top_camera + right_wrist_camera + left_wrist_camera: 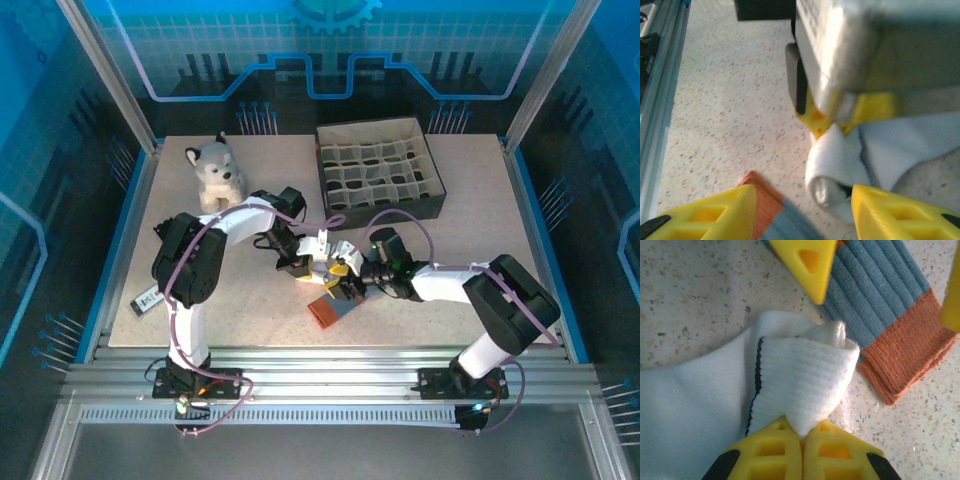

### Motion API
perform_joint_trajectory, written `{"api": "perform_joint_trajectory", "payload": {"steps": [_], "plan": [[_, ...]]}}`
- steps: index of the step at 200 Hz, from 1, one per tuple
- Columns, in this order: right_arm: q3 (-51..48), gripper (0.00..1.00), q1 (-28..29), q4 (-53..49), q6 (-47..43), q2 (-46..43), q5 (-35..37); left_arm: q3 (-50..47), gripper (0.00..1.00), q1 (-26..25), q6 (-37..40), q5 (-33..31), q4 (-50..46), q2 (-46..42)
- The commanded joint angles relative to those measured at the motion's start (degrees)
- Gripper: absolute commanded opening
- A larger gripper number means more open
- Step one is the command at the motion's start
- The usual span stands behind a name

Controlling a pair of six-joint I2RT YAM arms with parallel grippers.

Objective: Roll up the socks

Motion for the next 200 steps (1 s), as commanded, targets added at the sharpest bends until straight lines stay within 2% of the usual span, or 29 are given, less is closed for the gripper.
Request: {"api": "perform_joint_trajectory", "payload": {"steps": [1,76,140,164,200], "plan": [[-1.4,0.54,0.8,8.9,-3.8,2.4,0.5,1.7,0.00,0.5,0.2,3.5,-5.7,1.4],[0.3,0.57,1.2,8.9,-8.7,6.8,-2.1,2.7,0.00,0.9,0.8,4.6,-5.5,2.3],[1.8,0.55,1.6,10.4,-8.7,10.9,-3.6,2.6,0.00,1.2,1.0,5.2,-4.0,2.1],[2.8,0.51,1.8,10.3,-8.4,12.0,-4.4,2.5,0.00,1.2,1.0,5.2,-3.7,2.0],[2.2,0.32,1.9,11.5,-7.4,13.1,-4.3,1.6,0.00,1.7,0.0,6.1,-1.1,1.4]]}}
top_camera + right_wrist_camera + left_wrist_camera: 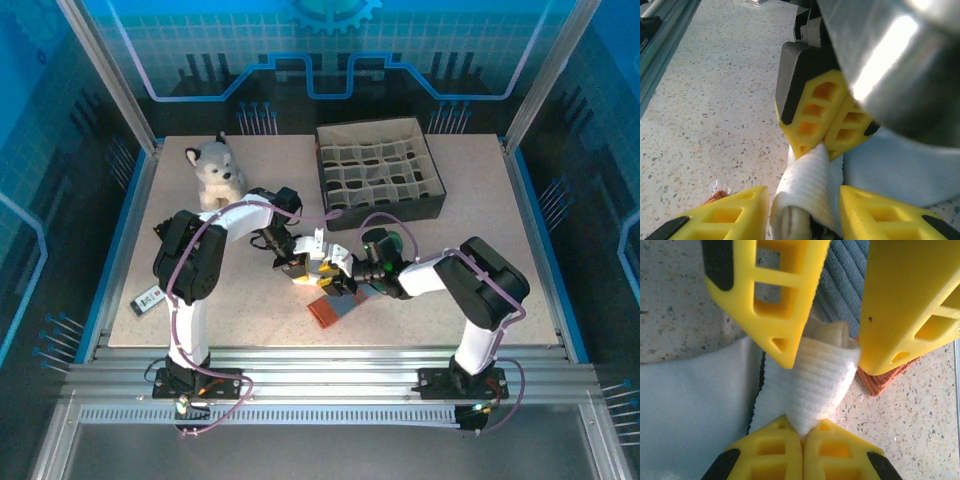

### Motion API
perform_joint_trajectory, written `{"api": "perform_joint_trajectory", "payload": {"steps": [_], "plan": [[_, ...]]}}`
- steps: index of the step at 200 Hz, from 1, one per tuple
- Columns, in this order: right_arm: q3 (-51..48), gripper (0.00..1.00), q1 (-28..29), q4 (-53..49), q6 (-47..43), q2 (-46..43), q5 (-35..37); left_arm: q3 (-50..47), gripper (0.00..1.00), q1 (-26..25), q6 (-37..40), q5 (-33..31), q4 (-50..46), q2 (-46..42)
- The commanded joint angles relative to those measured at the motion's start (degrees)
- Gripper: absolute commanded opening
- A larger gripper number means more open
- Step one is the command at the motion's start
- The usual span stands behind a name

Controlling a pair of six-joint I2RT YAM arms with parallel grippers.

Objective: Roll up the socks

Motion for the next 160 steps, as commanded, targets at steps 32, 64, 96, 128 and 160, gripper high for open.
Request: {"api": "perform_joint_trajectory", "payload": {"steps": [32,64,96,128,160], "plan": [[-2.0,0.00,1.4,2.3,1.0,1.6,0.6,-2.1,0.00,0.6,-1.2,4.5,7.1,-2.0],[-5.2,0.00,1.3,7.9,2.8,0.9,2.6,-3.8,0.00,1.1,-2.8,5.5,9.8,-3.0],[-5.4,0.00,1.3,6.8,4.2,-0.2,3.8,-5.3,0.10,1.5,-5.7,5.4,12.5,-4.0],[-1.0,0.00,1.0,-5.7,6.6,-1.9,5.2,-9.3,0.25,2.5,-12.6,5.4,20.4,-9.1],[4.8,0.00,0.5,-18.1,8.5,-0.7,1.0,-12.1,0.31,3.0,-19.7,2.4,25.2,-15.0]]}}
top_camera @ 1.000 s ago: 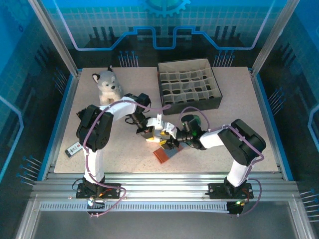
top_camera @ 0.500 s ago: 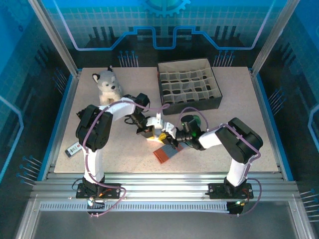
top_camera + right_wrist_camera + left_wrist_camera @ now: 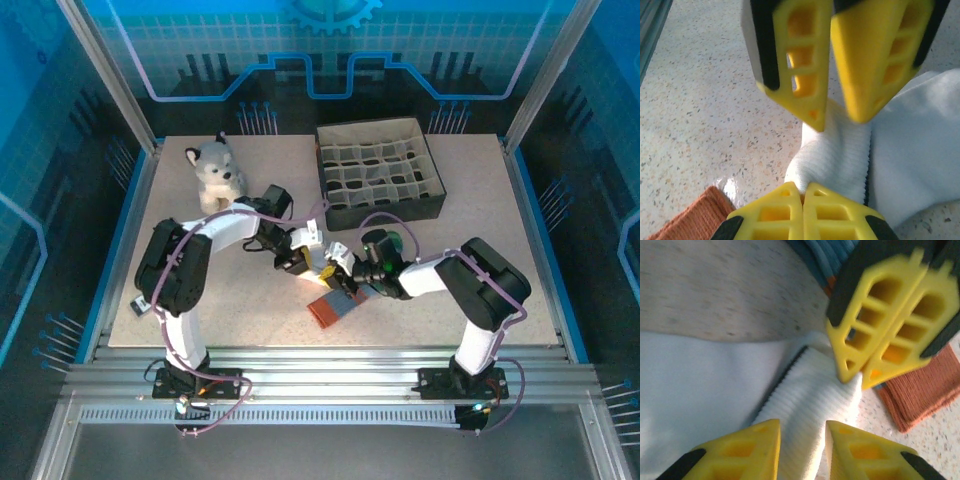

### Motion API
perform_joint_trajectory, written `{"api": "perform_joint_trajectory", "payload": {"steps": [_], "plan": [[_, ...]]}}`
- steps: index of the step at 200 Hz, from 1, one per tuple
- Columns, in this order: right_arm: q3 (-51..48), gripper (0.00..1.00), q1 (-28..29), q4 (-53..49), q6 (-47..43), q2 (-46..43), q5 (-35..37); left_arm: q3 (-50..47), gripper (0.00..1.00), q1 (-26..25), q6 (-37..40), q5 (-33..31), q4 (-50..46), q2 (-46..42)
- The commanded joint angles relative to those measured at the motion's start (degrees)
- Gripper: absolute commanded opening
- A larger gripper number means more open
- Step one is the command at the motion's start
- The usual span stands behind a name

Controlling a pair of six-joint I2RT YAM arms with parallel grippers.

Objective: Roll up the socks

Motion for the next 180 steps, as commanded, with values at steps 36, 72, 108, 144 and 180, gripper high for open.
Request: {"api": "perform_joint_trajectory", "payload": {"steps": [36,72,108,144,180], "plan": [[6.7,0.00,-0.3,-19.6,3.7,1.3,-5.9,-7.5,0.33,1.4,-21.5,-5.0,14.1,-13.7],[10.9,0.00,-3.0,-26.7,7.6,3.0,-11.0,-17.7,0.35,1.2,-39.4,-8.4,25.9,-22.9],[15.3,0.00,-6.6,-32.7,12.6,5.8,-16.7,-31.5,0.39,-4.8,-37.3,-12.3,39.7,-32.4],[21.5,0.00,-7.6,-43.7,14.0,9.5,-15.4,-32.1,0.39,-12.6,-29.4,-17.8,39.8,-31.7],[25.9,0.00,-9.6,-50.2,17.9,13.5,-14.9,-34.5,0.38,-18.2,-7.3,-26.4,43.5,-29.1]]}}
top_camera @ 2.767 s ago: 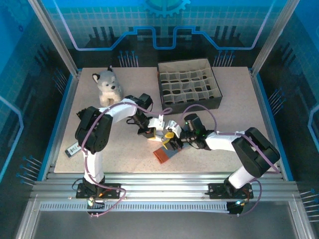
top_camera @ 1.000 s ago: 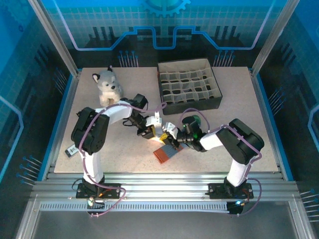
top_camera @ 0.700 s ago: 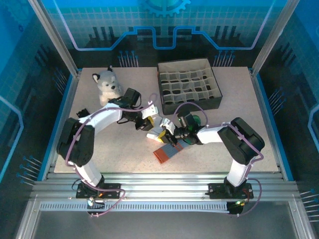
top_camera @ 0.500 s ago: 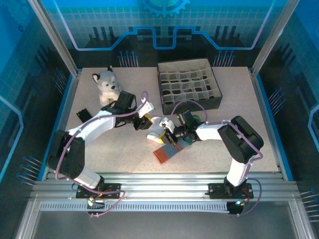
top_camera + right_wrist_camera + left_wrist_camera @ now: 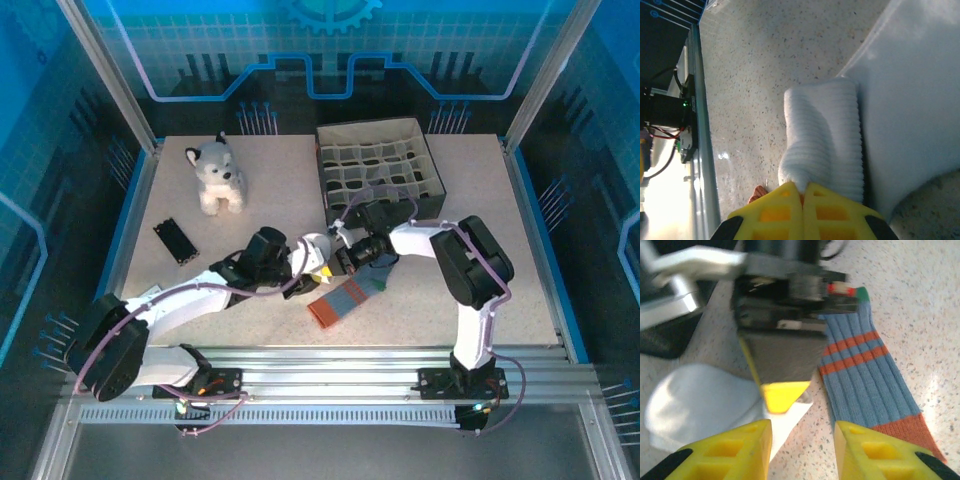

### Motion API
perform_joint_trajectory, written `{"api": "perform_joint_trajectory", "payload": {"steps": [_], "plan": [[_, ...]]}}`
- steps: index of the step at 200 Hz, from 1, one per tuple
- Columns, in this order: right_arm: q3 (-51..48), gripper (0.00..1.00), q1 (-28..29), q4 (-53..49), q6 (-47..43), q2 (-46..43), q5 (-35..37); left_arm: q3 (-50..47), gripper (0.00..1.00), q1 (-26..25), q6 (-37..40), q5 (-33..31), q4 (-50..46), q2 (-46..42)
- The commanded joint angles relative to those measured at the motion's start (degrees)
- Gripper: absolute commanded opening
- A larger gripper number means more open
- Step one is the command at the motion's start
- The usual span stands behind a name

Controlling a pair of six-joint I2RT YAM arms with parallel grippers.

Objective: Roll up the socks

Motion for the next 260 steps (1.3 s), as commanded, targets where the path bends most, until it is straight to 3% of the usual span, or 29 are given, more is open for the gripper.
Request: {"api": "perform_joint_trajectory", "payload": {"steps": [1,32,78,205,238,260], "plan": [[2.1,0.00,-2.2,-9.4,3.7,3.1,0.8,-2.1,0.38,-2.3,17.5,-8.1,5.5,1.9],[5.7,0.00,-3.1,-16.1,3.3,5.1,3.3,-1.6,0.38,-2.2,29.6,-12.8,6.7,5.7],[8.1,0.00,-3.7,-20.4,3.4,6.3,6.3,-0.4,0.36,-1.3,35.8,-11.8,6.8,11.5],[11.9,0.00,-3.7,-24.9,2.1,8.6,6.9,3.5,0.40,-0.1,40.0,-12.1,11.3,19.3],[12.7,0.00,-3.7,-25.9,1.8,9.0,7.5,3.0,0.41,0.3,39.7,-10.9,12.8,17.8],[13.3,0.00,-3.7,-26.5,1.9,9.0,8.0,2.6,0.41,1.6,35.5,-6.0,12.3,13.6]]}}
